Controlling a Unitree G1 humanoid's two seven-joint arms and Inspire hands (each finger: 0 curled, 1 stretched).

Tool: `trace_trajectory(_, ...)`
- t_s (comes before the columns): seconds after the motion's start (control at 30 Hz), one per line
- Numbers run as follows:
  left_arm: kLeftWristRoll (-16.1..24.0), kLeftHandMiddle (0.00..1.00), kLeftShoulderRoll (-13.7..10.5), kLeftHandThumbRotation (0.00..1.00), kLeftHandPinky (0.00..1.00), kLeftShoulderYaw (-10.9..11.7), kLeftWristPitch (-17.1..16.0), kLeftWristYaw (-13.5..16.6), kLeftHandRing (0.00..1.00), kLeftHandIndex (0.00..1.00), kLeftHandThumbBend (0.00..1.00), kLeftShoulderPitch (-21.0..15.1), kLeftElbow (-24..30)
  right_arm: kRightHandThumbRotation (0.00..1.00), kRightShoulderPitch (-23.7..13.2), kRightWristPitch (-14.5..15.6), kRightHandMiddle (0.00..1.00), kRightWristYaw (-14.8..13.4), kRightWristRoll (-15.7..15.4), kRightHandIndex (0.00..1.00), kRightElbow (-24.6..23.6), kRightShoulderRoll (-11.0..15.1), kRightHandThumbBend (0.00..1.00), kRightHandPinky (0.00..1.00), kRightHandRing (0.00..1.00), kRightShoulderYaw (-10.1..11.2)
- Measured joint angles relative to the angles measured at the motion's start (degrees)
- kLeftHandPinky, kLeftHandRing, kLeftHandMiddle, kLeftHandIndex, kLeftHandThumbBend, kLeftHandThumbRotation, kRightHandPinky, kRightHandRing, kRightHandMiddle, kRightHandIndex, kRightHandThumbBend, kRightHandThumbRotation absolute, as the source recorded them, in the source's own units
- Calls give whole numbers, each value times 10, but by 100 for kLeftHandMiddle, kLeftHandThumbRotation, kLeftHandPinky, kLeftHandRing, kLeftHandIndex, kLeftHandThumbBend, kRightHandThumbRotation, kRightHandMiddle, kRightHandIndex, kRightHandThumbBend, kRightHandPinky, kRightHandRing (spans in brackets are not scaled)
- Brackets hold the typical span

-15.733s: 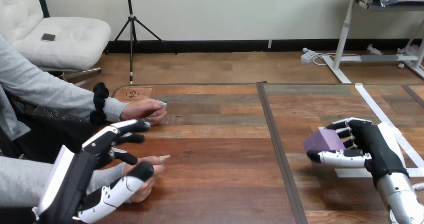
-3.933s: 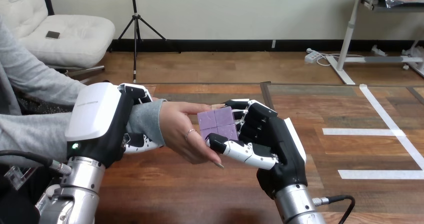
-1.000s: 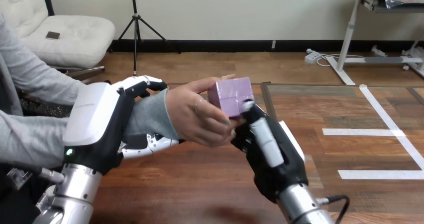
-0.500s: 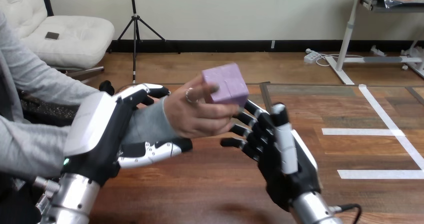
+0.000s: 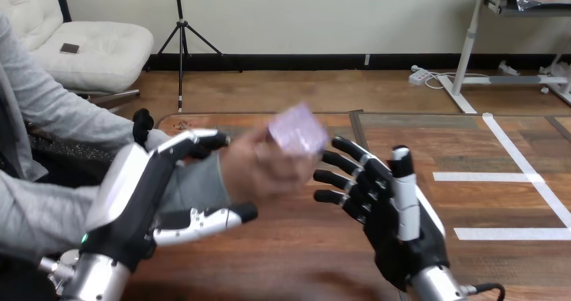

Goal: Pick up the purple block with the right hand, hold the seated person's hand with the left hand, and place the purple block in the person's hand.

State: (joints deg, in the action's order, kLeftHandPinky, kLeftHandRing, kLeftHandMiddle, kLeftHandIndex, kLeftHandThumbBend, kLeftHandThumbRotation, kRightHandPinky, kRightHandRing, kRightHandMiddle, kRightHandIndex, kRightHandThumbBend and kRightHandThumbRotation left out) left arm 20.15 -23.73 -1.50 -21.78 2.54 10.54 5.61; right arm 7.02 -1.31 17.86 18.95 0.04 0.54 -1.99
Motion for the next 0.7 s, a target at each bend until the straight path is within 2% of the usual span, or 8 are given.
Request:
trace_trajectory(0.17,-19,75,1,64,58,6,-2,-7,72,72,100,16,0,94,4,0,83,6,5,85,0,0,97,70,78,7)
trace_trajectory(0.47,-58,73,11,72,58,15,-26,-10,71,71,100,35,0,95,13,-1,85,17,8,87,0,0,99,75,81,19)
trace_trajectory(0.53,-65,73,16,75,57,17,-37,-10,70,71,100,36,-2,95,16,-1,86,21,9,87,0,0,100,76,82,21)
trace_trajectory(0.57,-69,72,18,80,56,18,-44,-10,69,70,100,36,-5,94,17,-1,86,22,11,87,0,0,100,77,83,22)
trace_trajectory(0.7,-88,72,27,86,56,21,-71,-10,70,70,100,36,-11,94,22,-1,86,24,15,87,-2,0,100,79,84,27)
